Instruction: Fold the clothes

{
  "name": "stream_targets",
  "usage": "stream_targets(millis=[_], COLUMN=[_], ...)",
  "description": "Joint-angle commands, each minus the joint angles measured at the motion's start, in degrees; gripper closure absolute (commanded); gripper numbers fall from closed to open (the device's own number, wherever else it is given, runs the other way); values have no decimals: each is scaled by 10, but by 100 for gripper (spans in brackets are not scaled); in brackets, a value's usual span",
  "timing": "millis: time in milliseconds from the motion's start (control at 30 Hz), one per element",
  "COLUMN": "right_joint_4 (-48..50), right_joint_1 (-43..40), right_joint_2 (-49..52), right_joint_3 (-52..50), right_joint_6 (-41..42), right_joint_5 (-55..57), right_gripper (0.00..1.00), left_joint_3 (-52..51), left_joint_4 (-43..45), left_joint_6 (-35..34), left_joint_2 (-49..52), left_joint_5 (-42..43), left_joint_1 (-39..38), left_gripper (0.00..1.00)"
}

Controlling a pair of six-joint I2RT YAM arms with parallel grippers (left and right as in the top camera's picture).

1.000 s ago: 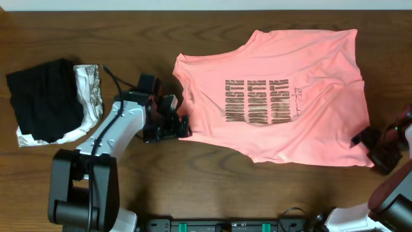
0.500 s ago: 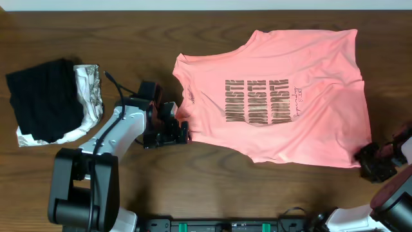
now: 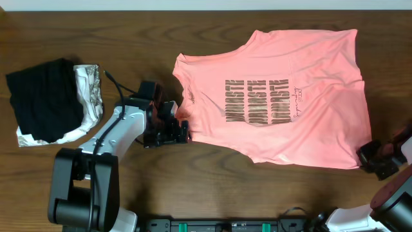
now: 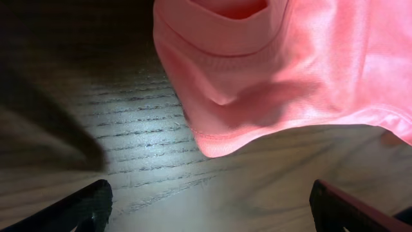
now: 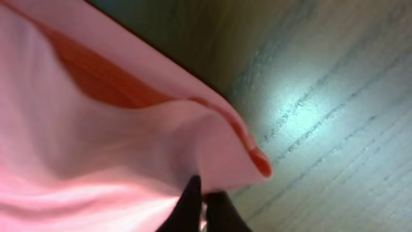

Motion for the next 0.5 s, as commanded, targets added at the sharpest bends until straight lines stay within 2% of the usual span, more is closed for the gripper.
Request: stream_targets(millis=[0,333,467], right_joint_4=[4,4,-1], right_joint_1=[-3,1,8], right_joint_2=[-1,-2,-18], right_joint_3=[-3,-2,-2], right_joint_6=[4,-3,-3], right_joint_5=[3,-32,-39], right_gripper=[99,99,99], left_joint_3=[-3,-3,-3], left_joint_4=[0,9,13], left_joint_6=[5,3,3], left_joint_2=[3,3,3], left_joint_5=[8,8,47], left_joint_1=[2,1,1], left_gripper=[2,2,2])
